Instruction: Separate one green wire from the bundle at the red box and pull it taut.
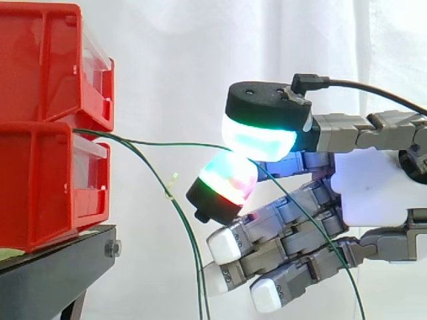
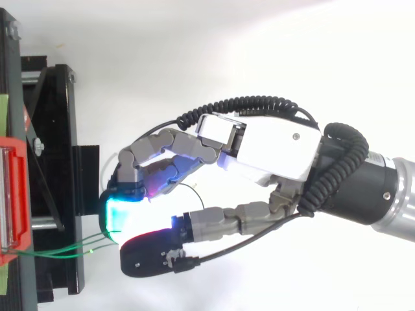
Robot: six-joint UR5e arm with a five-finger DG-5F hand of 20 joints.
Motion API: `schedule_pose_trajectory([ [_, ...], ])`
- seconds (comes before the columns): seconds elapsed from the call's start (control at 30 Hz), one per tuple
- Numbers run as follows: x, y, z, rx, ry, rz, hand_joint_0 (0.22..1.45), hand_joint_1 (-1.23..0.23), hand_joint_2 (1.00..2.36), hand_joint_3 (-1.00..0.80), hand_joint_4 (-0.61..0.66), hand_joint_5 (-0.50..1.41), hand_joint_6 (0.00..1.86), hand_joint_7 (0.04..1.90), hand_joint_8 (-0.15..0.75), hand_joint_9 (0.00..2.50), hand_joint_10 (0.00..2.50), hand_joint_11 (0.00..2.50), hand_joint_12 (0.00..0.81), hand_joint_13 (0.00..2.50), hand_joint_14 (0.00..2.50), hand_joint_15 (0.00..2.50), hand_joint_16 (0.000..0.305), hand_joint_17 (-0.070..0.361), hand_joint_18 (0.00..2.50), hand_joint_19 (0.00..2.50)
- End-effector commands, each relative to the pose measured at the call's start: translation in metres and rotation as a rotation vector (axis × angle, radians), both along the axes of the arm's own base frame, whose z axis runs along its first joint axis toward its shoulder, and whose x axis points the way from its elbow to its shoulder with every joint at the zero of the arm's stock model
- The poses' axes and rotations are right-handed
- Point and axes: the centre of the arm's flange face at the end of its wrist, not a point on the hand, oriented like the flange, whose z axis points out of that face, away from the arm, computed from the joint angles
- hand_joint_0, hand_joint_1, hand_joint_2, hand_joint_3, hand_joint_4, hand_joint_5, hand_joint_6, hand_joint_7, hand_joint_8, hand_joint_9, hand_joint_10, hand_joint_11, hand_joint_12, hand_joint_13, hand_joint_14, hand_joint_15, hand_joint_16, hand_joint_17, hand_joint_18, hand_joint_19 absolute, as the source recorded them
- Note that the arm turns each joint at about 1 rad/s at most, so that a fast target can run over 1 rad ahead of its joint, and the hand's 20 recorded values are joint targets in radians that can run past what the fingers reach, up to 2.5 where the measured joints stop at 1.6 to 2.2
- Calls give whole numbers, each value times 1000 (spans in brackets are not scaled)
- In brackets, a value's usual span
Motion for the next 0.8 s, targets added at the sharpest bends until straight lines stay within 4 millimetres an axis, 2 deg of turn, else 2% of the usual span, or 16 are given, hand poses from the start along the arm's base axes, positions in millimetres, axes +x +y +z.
schedule_pose_trajectory([
  [0.0, 0, 3, 0, 0, 0, 4, 599, -762, 1015, 20, -76, -134, 880, 1182, 323, 930, 10, 461, 340, 734, 7, 219, 50, 113, 810, 306],
  [0.77, 0, 10, 0, 0, 0, 13, 600, -762, 1015, 24, -75, -134, 880, 1184, 325, 958, 10, 467, 341, 748, 7, 225, 50, 113, 807, 297],
])
